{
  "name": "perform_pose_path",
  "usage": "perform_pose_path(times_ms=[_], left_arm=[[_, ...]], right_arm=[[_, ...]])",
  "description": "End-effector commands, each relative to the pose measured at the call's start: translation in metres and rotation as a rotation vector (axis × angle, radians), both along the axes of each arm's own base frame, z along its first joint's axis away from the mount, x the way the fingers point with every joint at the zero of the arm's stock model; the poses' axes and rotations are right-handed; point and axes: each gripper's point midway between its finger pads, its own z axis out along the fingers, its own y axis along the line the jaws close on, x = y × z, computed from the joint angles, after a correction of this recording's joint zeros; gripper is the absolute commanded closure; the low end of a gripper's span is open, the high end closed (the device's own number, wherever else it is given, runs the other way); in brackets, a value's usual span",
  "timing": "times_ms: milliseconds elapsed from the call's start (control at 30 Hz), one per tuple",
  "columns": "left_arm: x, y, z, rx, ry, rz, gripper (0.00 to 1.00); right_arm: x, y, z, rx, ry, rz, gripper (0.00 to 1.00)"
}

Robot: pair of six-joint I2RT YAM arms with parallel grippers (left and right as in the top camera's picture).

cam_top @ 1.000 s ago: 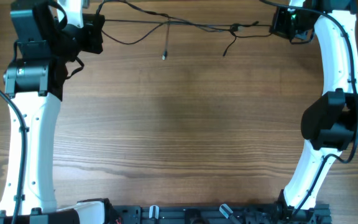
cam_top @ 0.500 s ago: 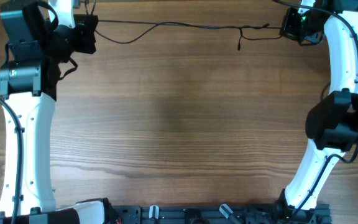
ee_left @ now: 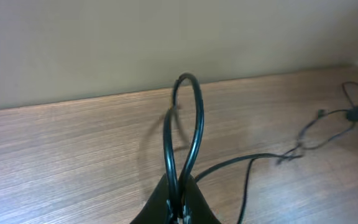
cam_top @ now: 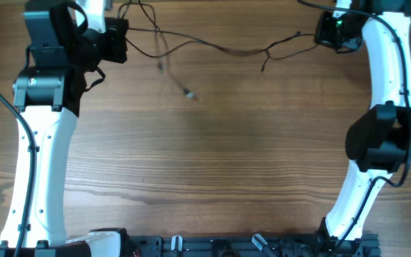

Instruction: Untangle cables

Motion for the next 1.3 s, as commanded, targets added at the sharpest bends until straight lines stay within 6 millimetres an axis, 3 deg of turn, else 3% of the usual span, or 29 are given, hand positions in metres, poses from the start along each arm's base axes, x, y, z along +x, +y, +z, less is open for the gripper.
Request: perform_pose_path(times_ms=[0,133,167,200,300,367,400,500,567,667,900,1100,1267], left_arm=[[-0.001,-0.009,0.016,0.005,-0.042,-0.011,0.96],[-0.002,-0.010,0.015,0.005,-0.037,-0.012,0.96],[-0.002,-0.010,0.015,0.004,-0.033,-0.015,0.96],[-0.003,-0.011,0.014,0.000,-0.030,-0.021,0.96],[-0.005,-0.015,0.014,-0.013,-0.025,-0.044,0.96],[-0.005,-0.016,0.014,-0.014,-0.024,-0.045,0.96],[-0.006,-0.019,0.014,-0.024,-0.024,-0.064,0.96],[-0.010,-0.027,0.016,-0.051,-0.023,-0.111,0.96],[-0.013,-0.035,0.017,-0.077,-0.019,-0.156,0.96],[-0.011,-0.038,0.012,-0.088,-0.006,-0.175,0.96],[-0.011,-0.066,-0.001,-0.174,0.040,-0.321,0.96],[-0.017,-0.095,0.005,-0.174,0.012,-0.394,0.96],[-0.018,-0.100,0.006,-0.173,0.004,-0.408,0.96]], right_arm=[[-0.003,0.040,0.004,0.005,-0.012,0.113,0.95],[-0.006,0.063,0.003,-0.016,-0.014,0.175,0.90],[-0.008,0.064,0.003,-0.022,-0.013,0.198,0.71],[-0.009,0.065,0.002,-0.024,-0.011,0.212,0.59],[-0.010,0.072,0.004,0.008,-0.022,0.256,0.45],[-0.013,0.090,0.010,0.086,-0.054,0.363,0.40],[-0.017,0.109,0.018,0.170,-0.093,0.472,0.36],[-0.029,0.138,0.035,0.312,-0.169,0.656,0.35],[-0.049,0.162,0.051,0.428,-0.244,0.841,0.32],[-0.070,0.181,0.064,0.519,-0.318,1.000,0.32],[-0.085,0.219,0.072,0.571,-0.350,1.101,0.28],[-0.090,0.264,0.076,0.563,-0.401,1.178,0.27],[-0.091,0.284,0.079,0.559,-0.412,1.188,0.28]])
